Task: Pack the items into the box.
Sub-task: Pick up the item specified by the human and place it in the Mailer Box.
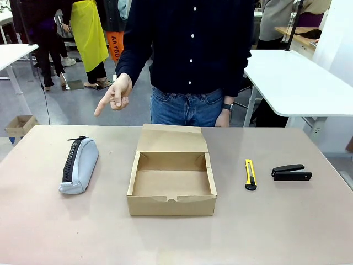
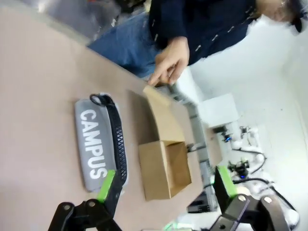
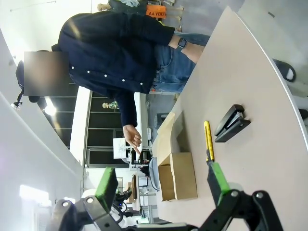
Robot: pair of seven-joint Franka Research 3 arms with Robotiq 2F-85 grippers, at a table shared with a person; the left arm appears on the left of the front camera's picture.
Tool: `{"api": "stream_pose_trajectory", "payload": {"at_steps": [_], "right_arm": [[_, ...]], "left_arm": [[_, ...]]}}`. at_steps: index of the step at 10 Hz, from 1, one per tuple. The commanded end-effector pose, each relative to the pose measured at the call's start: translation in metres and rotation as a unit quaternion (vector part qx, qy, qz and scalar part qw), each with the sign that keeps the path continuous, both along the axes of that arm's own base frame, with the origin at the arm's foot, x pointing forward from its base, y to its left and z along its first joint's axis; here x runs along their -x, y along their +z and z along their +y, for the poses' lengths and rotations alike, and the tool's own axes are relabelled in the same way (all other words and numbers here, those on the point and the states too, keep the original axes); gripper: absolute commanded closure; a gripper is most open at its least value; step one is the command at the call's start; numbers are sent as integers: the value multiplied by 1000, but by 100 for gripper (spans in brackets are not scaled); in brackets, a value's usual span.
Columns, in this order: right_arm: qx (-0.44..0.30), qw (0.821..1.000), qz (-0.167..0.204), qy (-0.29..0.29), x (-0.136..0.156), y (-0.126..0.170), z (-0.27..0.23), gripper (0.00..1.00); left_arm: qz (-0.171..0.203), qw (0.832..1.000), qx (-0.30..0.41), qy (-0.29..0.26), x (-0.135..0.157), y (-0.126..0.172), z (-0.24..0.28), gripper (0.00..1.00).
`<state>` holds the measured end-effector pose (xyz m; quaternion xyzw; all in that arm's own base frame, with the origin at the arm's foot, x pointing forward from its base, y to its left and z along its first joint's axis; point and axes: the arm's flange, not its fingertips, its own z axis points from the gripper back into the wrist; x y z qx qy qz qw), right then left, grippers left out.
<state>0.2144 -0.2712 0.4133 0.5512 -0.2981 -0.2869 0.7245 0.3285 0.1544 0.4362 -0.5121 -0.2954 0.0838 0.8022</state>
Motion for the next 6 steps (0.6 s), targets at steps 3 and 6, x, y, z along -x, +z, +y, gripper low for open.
{"api": "stream_pose_trajectory", "payload": {"at_steps": [3, 6], "right_arm": [[4, 1000, -19, -3, -2, 0, -1, 0], [4, 1000, -19, -3, -2, 0, -1, 0]], "left_arm": [[105, 962, -252, -27, -49, 50, -133, 0], [115, 890, -431, -88, -76, 91, -211, 0]]}}
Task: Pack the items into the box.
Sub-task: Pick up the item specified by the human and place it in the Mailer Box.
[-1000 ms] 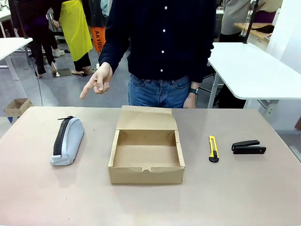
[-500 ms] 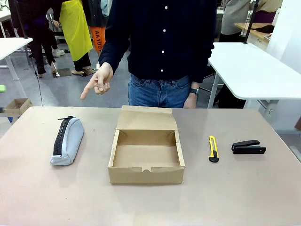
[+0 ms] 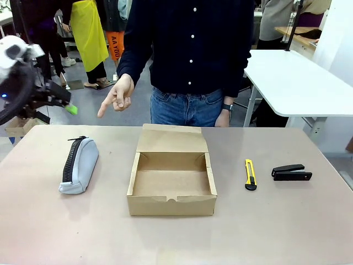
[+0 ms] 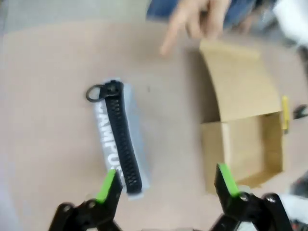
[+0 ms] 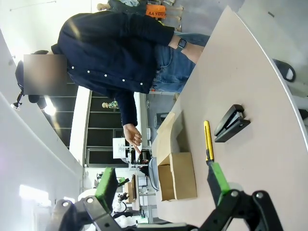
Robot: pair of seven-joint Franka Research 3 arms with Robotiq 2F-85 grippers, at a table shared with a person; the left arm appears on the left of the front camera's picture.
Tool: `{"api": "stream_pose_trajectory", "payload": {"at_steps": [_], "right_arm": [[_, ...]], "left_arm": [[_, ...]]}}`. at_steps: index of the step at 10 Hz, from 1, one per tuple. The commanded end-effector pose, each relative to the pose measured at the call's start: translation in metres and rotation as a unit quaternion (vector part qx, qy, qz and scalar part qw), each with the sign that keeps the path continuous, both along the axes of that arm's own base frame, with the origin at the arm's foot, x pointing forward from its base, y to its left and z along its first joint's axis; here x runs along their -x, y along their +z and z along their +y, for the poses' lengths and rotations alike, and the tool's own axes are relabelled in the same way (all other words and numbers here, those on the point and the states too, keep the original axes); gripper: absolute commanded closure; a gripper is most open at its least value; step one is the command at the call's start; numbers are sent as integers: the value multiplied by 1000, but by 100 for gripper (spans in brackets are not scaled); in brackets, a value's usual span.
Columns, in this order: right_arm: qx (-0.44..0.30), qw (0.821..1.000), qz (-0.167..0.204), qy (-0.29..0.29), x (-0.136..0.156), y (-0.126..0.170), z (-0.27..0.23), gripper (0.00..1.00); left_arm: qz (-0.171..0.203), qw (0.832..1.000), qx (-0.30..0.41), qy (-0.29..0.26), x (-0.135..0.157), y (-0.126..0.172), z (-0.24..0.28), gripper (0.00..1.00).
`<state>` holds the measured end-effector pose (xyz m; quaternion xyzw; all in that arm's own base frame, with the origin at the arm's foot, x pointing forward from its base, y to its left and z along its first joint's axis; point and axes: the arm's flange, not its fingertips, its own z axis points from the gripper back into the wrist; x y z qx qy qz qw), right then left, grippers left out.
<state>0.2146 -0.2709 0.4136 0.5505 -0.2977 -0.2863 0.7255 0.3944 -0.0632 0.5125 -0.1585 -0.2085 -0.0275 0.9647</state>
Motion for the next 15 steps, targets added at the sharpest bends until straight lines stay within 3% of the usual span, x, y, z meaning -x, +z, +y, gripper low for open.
{"api": "stream_pose_trajectory", "payload": {"at_steps": [1, 3, 4, 10, 11, 15], "right_arm": [[2, 1000, -20, -4, -2, 0, -2, 0], [2, 1000, -20, -4, -2, 0, -2, 0], [2, 1000, -20, -4, -2, 0, -2, 0], [2, 1000, -20, -4, -2, 0, -2, 0], [2, 1000, -20, -4, -2, 0, -2, 0], [2, 1000, -20, -4, -2, 0, -2, 0]], "left_arm": [[66, 993, -87, -39, -22, 15, -8, 0], [76, 989, -125, -4, -38, 12, -16, 0], [53, 993, -98, -24, -18, 4, -19, 0], [58, 992, -104, -33, -22, 6, -21, 0], [41, 991, -125, 24, -24, -4, -25, 0], [103, 989, -105, 25, -25, -55, -26, 0]]}}
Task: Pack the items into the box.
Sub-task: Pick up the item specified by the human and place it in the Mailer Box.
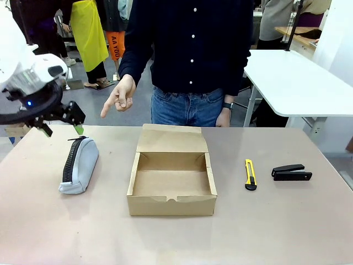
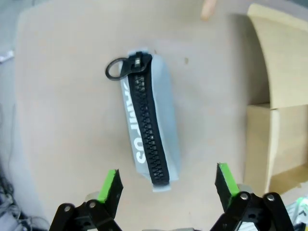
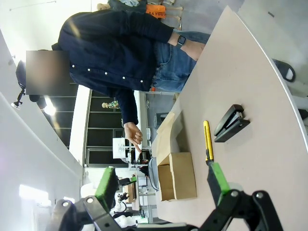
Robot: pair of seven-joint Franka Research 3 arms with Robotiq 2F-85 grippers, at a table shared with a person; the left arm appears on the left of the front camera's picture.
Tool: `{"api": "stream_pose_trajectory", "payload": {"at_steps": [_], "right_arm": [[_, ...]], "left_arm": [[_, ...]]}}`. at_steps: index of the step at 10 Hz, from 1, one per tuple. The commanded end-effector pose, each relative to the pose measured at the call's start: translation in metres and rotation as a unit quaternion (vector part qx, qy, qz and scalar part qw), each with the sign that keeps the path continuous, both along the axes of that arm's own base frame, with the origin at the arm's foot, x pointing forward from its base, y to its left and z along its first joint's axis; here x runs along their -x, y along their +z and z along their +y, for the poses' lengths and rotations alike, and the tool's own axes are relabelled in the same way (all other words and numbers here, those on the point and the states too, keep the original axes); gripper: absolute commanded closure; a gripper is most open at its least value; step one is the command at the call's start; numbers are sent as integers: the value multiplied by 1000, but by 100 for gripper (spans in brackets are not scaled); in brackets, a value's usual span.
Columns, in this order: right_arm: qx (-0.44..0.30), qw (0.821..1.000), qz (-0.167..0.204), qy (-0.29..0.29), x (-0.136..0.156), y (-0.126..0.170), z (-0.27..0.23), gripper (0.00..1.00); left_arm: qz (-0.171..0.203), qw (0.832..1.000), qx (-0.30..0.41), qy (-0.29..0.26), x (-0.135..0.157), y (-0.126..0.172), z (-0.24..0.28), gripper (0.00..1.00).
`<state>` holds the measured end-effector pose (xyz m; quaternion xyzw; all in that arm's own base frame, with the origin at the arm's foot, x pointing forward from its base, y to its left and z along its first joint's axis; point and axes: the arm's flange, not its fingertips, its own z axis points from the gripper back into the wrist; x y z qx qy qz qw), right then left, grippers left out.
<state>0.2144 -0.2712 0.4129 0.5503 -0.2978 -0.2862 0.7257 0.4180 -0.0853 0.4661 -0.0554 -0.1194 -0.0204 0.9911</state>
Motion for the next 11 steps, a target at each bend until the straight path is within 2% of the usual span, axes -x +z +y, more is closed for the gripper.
{"api": "stream_pose_trajectory", "payload": {"at_steps": [1, 6, 8, 11], "right_arm": [[2, 1000, -20, -4, -2, 1, -1, 0], [2, 1000, -20, -4, -2, 1, -1, 0], [2, 1000, -20, -4, -2, 1, -1, 0], [2, 1000, -20, -4, -2, 1, -1, 0]], "left_arm": [[24, 1000, -5, 16, -5, -25, -4, 0], [74, 996, -25, 45, -26, -112, -9, 0], [77, 995, -32, 60, -34, -128, -7, 0], [73, 995, -29, 60, -35, -131, -7, 0]]}}
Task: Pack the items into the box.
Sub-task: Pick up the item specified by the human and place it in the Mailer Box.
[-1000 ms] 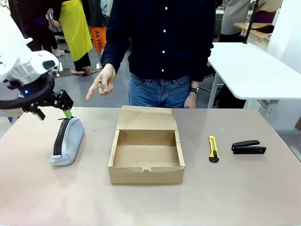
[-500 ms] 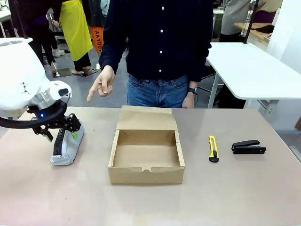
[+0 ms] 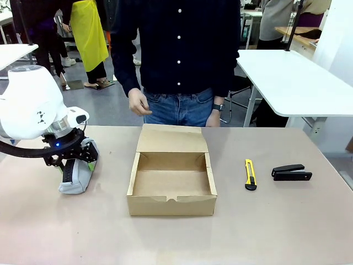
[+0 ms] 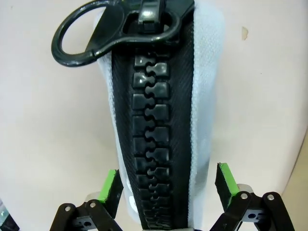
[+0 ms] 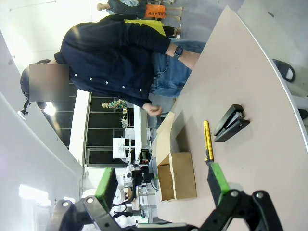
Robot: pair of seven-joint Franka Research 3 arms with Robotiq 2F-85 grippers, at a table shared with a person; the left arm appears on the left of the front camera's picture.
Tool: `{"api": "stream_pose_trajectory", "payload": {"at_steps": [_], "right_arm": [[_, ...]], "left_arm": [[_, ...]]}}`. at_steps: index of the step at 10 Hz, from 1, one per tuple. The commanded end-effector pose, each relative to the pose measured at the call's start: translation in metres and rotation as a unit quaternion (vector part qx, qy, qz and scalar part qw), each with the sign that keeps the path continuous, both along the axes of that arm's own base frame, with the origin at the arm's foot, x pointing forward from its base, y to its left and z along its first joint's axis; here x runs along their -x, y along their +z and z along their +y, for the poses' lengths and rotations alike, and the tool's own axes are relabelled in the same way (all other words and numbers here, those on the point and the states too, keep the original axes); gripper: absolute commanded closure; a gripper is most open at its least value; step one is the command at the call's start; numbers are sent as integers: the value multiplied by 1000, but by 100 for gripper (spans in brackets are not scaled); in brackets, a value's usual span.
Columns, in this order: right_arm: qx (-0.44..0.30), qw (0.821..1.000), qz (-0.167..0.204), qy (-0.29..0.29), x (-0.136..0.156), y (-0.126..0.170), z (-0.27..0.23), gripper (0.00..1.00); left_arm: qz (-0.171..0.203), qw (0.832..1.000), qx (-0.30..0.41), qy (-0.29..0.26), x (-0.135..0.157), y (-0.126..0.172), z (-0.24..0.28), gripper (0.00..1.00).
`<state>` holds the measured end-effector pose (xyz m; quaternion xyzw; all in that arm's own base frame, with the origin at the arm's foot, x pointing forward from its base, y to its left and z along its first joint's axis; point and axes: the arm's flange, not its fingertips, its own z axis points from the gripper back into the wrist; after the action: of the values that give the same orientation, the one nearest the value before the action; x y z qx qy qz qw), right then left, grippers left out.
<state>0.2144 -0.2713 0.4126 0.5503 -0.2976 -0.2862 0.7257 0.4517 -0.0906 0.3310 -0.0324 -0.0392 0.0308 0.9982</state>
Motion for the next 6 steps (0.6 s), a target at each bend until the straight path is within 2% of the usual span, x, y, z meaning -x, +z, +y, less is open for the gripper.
{"api": "stream_pose_trajectory", "payload": {"at_steps": [1, 2, 3, 4, 5, 6], "right_arm": [[2, 1000, -20, -4, -2, 1, -1, 0], [2, 1000, -20, -4, -2, 1, -1, 0], [2, 1000, -20, -4, -2, 1, -1, 0], [2, 1000, -20, -4, -2, 1, -1, 0], [2, 1000, -20, -4, -2, 1, -1, 0], [2, 1000, -20, -4, -2, 1, -1, 0]], "left_arm": [[-13, 1000, -13, 16, -1, 5, -1, 0], [-10, 1000, -11, 19, -1, 6, -1, 0], [-10, 1000, -18, 16, 0, 5, -1, 47], [-10, 1000, -18, 16, 0, 5, -1, 60], [-11, 1000, -17, 15, 0, 6, -1, 100], [-12, 1000, -15, 15, 0, 6, 0, 100]]}}
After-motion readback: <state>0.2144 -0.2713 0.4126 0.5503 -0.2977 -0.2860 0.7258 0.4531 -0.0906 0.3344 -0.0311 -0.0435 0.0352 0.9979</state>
